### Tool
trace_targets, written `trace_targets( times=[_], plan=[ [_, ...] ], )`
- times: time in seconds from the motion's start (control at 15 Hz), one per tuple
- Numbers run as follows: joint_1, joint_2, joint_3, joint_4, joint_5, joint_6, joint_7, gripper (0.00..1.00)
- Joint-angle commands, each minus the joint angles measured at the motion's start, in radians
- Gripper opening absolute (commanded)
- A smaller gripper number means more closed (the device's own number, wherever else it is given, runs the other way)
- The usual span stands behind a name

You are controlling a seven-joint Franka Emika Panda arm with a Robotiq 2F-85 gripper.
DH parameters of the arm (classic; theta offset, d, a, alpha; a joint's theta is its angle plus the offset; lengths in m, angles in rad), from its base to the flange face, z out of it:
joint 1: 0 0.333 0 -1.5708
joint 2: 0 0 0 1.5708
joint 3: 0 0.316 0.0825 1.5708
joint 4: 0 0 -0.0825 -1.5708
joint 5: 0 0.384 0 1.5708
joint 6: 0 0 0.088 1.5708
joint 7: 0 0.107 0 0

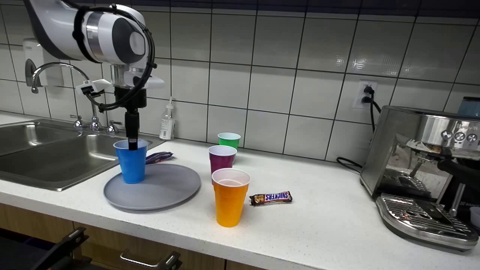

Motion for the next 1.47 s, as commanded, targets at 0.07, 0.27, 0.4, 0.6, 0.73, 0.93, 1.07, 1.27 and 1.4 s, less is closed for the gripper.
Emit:
trace_targets(
  times=[0.07, 0.27, 0.4, 0.6, 0.73, 0.93, 1.07, 1.27, 1.4],
  plan=[
    [-0.025, -0.027, 0.0, 0.037, 0.006, -0.033, -0.026, 1.0],
    [-0.04, 0.0, -0.017, 0.082, -0.01, -0.025, -0.002, 1.0],
    [-0.053, 0.02, -0.035, 0.119, -0.015, -0.019, 0.011, 1.0],
    [-0.073, 0.037, -0.069, 0.169, -0.028, -0.023, 0.039, 1.0],
    [-0.084, 0.093, -0.092, 0.212, -0.038, 0.006, 0.058, 1.0],
    [-0.075, 0.169, -0.136, 0.265, -0.082, 0.043, 0.129, 1.0],
    [-0.056, 0.228, -0.173, 0.308, -0.117, 0.062, 0.192, 1.0],
    [-0.038, 0.3, -0.203, 0.367, -0.111, 0.07, 0.244, 1.0],
    [-0.024, 0.334, -0.218, 0.398, -0.1, 0.071, 0.271, 1.0]
  ],
)
